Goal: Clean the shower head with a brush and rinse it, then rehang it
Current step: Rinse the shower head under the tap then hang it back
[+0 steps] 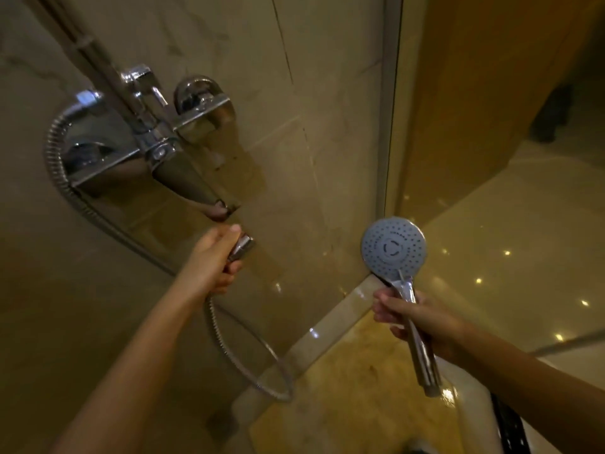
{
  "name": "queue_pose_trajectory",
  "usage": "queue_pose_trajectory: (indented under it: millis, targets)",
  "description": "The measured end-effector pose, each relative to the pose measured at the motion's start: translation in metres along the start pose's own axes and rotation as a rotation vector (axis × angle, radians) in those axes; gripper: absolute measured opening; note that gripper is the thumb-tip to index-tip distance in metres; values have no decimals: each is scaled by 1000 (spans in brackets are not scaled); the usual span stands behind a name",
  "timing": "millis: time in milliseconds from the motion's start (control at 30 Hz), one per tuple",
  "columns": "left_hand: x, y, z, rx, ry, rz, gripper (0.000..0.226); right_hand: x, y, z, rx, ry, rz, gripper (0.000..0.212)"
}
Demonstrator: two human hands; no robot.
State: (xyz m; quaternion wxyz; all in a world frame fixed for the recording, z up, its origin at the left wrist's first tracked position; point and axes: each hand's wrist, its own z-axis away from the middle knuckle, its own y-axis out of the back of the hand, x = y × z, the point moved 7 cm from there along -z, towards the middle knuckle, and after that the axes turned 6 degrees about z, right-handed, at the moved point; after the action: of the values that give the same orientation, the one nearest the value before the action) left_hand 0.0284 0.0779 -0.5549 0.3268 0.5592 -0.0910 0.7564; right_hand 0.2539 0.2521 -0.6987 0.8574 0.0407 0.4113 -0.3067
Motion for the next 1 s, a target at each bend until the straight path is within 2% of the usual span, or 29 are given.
queue_pose_trajectory:
  millis: [133,267,333,467,533,600,700,867,1000]
  targets:
    - [19,9,-14,64,-123,-197,22,6,4,-10,23,-2,66,18]
    - [33,6,-19,144,-267,-250,24,2,4,-22,22,48,162,2]
    - [36,5,-18,127,-298,-219,25,4,6,-30,21,52,193,9]
    - [39,11,-17,142,-297,-66,27,6,9,-41,18,56,226,10]
    - [41,9,-15,93,-288,-49,38,7,8,-42,14,53,239,9]
    - [42,7,-14,51,-291,-67,47,7,8,-43,5,46,243,6]
    - [44,11,-14,95,-299,-147,52,4,8,-47,3,35,241,2]
    - [45,14,-15,152,-309,-197,45,-4,-5,-51,-13,32,185,5]
    - [46,12,-11,112,-288,-225,49,-12,-19,-48,-47,40,187,4]
